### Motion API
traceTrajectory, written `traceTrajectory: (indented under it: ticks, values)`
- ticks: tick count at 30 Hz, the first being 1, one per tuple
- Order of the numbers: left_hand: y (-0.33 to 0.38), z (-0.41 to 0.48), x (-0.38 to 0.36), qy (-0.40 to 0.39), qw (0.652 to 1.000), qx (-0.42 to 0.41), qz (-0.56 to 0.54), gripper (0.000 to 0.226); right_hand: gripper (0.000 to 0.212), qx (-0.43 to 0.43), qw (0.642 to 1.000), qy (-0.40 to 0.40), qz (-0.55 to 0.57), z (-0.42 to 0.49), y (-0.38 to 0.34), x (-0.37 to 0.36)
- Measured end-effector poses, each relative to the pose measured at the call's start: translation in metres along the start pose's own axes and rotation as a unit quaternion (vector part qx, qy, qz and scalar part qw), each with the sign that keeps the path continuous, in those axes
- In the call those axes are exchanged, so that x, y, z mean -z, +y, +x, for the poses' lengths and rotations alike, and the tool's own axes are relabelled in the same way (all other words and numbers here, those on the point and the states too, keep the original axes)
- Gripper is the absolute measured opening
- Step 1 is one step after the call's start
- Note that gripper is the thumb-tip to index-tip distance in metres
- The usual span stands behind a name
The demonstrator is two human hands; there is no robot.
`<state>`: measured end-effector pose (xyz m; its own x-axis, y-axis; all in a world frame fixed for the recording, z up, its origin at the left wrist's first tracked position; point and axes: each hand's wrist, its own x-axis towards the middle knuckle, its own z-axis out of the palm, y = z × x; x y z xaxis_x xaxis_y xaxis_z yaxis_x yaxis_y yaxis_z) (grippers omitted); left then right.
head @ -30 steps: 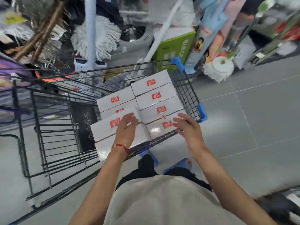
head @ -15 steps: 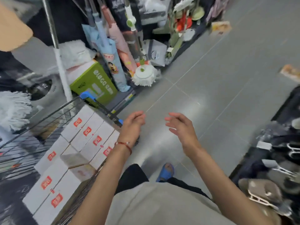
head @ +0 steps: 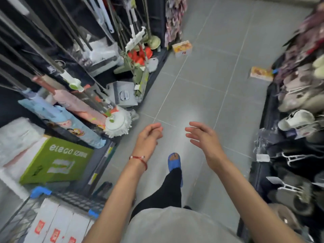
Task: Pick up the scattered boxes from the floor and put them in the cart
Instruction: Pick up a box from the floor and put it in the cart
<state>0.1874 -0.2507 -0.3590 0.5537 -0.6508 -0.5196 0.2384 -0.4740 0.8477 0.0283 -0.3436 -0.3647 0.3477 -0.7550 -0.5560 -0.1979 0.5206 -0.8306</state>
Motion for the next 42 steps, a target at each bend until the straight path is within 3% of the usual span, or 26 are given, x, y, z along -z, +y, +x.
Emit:
traceTrajectory:
  ticks: [18, 29, 42]
  values:
    - [0.183, 0.307, -0.129, -0.069, 0.997, 0.032, 0.028, 0.016, 0.022, -0.03, 0.993, 0.094, 0.068, 0.297, -0.177, 0.048]
    - [0.32, 0.501, -0.267, -0.054, 0.998, 0.034, 0.023, 0.016, 0.02, -0.038, 0.996, 0.062, 0.054, 0.516, -0.336, 0.118]
    - [0.448, 0.737, -0.354, -0.042, 0.997, 0.071, 0.003, 0.019, 0.02, -0.063, 0.996, 0.055, 0.009, 0.766, -0.473, 0.146]
